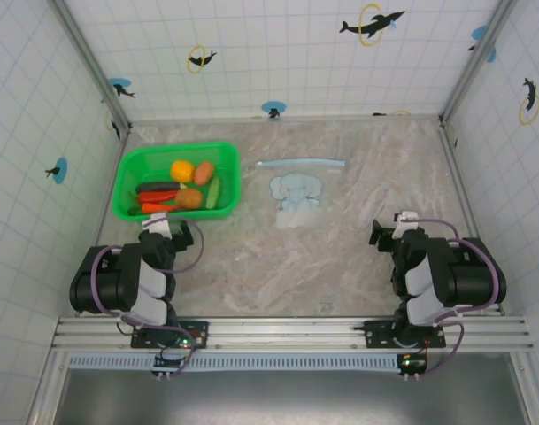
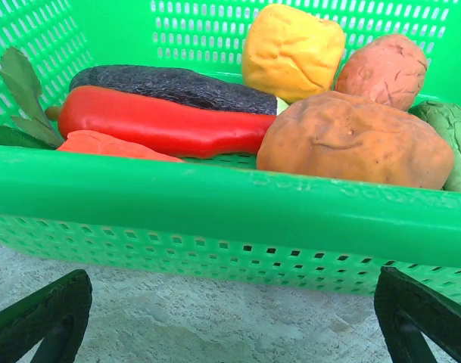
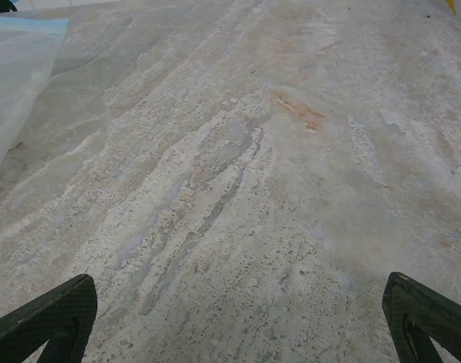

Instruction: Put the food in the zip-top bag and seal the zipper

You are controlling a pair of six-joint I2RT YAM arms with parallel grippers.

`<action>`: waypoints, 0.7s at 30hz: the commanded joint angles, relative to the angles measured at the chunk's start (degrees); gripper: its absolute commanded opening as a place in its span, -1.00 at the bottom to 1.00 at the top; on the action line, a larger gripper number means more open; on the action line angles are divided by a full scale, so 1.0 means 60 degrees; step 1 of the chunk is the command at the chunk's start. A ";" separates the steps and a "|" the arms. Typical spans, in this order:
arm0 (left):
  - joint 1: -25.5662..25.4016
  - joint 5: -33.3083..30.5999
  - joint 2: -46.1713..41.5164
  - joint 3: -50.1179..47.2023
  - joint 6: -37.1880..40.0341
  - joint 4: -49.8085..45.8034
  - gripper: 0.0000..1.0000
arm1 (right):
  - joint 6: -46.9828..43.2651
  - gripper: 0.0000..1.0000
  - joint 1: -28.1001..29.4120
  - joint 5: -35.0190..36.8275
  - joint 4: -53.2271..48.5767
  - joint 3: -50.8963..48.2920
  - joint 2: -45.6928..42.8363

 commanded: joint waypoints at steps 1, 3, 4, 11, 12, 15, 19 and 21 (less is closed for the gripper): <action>-0.0048 -0.0106 -0.0015 -0.0014 0.0155 0.0246 0.95 | -0.0001 1.00 0.0036 0.0117 0.0100 0.0083 -0.0096; -0.0040 -0.0103 -0.0013 0.0004 0.0160 0.0230 0.95 | -0.0004 1.00 0.0036 0.0108 0.0100 0.0083 -0.0100; -0.0030 -0.0092 -0.0013 0.0002 0.0155 0.0240 0.95 | -0.0006 1.00 0.0036 0.0118 0.0105 0.0083 -0.0098; 0.0078 0.0118 -0.0039 0.0028 0.0089 0.0155 0.95 | 0.0000 1.00 0.0036 0.0121 0.0100 0.0083 -0.0093; 0.0024 0.0023 -0.0034 0.0007 0.0104 0.0203 0.95 | -0.0012 1.00 0.0036 0.0128 0.0107 0.0090 -0.0100; -0.0359 -0.0693 -0.0020 -0.0097 0.0282 0.0447 0.95 | -0.0007 1.00 0.0040 0.0118 0.0100 0.0079 -0.0093; -0.0343 -0.0666 -0.0045 -0.0075 0.0280 0.0419 0.95 | -0.0010 1.00 0.0036 0.0133 0.0094 0.0075 -0.0100; -0.0354 -0.0673 -0.0045 -0.0075 0.0280 0.0420 0.95 | -0.0007 1.00 0.0037 0.0121 0.0094 0.0083 -0.0100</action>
